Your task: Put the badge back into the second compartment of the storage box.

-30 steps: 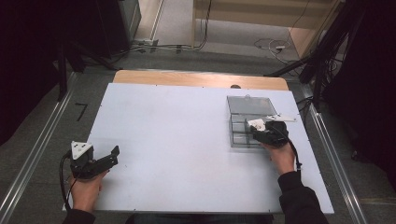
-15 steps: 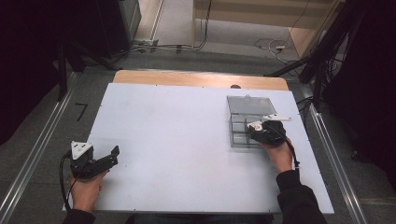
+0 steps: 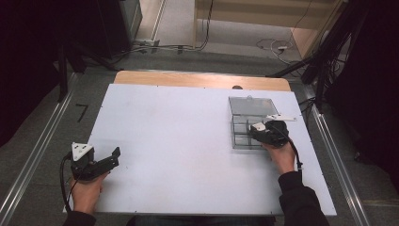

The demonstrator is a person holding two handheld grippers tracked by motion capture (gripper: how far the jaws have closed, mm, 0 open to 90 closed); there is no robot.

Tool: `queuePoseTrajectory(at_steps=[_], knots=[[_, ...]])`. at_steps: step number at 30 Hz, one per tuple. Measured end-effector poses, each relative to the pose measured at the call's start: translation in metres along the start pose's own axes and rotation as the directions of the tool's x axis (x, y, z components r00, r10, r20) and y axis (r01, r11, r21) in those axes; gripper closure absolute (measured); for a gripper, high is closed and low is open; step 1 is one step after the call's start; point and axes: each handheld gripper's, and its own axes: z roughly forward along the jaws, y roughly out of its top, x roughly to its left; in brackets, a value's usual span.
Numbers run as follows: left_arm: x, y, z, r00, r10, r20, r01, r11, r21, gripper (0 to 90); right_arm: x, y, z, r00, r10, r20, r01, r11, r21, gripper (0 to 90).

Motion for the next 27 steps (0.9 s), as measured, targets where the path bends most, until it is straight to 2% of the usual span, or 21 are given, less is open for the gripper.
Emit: queuePoseTrajectory(at_steps=[12,27], knots=[[0.000,0.000,0.000,1.0000,-0.001,-0.001,0.001,1.0000,-0.001,9.2,-0.002,0.001,-0.004,0.9994,0.027,-0.022,-0.028,0.9996,-0.011,25.7],[0.000,0.000,0.000,1.0000,-0.002,-0.001,0.002,1.0000,-0.004,9.2,-0.003,0.000,-0.011,0.9960,0.049,-0.074,-0.050,0.9987,-0.009,23.9]])
